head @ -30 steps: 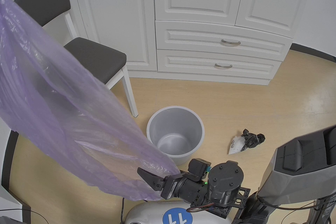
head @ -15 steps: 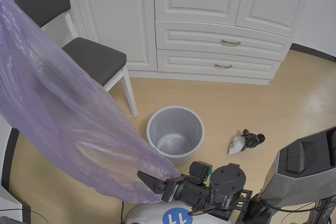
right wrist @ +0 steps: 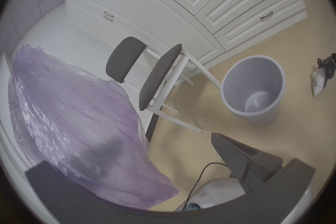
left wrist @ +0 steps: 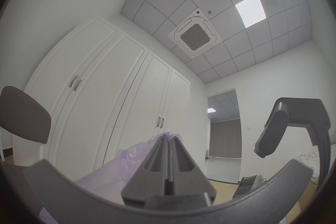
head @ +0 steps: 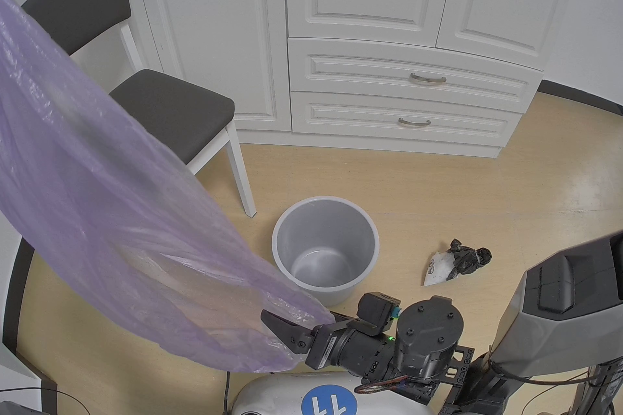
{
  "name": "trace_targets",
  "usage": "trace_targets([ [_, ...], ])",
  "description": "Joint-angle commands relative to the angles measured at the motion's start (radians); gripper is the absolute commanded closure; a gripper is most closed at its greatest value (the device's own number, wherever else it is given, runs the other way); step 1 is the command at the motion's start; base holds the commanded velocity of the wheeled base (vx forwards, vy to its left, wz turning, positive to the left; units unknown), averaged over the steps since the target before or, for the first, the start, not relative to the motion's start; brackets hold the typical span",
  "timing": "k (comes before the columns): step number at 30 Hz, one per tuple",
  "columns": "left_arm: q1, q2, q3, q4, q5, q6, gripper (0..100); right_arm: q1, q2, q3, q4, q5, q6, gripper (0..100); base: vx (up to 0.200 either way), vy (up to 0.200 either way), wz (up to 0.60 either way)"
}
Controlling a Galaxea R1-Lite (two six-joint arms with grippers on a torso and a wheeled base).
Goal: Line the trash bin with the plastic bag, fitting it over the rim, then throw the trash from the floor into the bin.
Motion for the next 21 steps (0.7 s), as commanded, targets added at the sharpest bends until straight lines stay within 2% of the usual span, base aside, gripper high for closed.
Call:
trace_targets([
  [1,0.0,-0.004,-0.002,0.0,0.0,0.0,100,-0.006,-0.005,0.001,-0.018,0.001,0.0,0,0.0,0.0,0.0],
  [21,0.0,-0.027,-0.005,0.0,-0.008,0.0,100,-0.035,0.03,-0.012,-0.018,0.001,-0.006,0,0.0,0.0,0.0],
])
